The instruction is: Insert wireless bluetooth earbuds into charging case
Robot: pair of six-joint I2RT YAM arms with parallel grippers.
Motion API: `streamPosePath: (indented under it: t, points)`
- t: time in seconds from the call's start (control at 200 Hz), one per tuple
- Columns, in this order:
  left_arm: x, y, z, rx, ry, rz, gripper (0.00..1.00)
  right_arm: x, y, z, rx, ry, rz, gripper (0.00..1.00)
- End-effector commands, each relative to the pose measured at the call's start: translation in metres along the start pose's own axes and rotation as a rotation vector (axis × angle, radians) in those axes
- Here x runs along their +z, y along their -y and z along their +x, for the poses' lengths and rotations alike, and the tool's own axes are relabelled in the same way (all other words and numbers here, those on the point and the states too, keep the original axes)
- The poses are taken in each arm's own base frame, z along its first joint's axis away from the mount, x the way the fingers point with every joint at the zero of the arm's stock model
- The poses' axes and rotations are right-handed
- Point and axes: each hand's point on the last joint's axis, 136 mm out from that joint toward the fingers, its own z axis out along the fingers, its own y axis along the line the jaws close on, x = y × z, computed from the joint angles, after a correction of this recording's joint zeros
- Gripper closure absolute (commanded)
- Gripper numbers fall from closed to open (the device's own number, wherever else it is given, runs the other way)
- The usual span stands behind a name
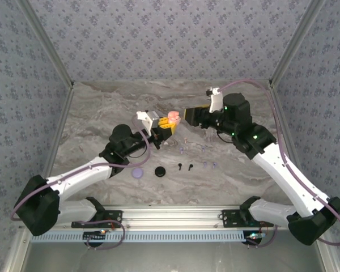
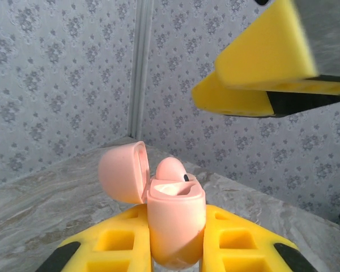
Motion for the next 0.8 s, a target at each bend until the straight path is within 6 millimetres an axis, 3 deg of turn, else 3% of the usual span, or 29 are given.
streamPosePath:
  t: [0.0, 0.1, 0.21, 0.525, 0.8]
  points:
    - [-0.012, -0.001, -0.005, 0.048, 0.007, -0.039, 1.00, -0.003, 0.039, 0.023, 0.038, -0.126, 0.155, 0.38]
    - [-0.022, -0.004, -0.003, 0.061, -0.002, -0.072, 1.00, 0.006, 0.070, 0.047, 0.091, -0.260, 0.248, 0.39]
    - [-0.033, -0.006, 0.000, 0.076, -0.014, -0.104, 1.00, 0.022, 0.092, 0.072, 0.132, -0.403, 0.293, 0.39]
    - [-0.055, -0.009, 0.003, 0.086, -0.021, -0.159, 1.00, 0.082, 0.127, 0.140, 0.122, -0.783, 0.392, 0.44]
    - [-0.062, -0.012, 0.008, 0.070, -0.013, -0.179, 1.00, 0.131, 0.159, 0.187, 0.089, -0.966, 0.490, 0.49]
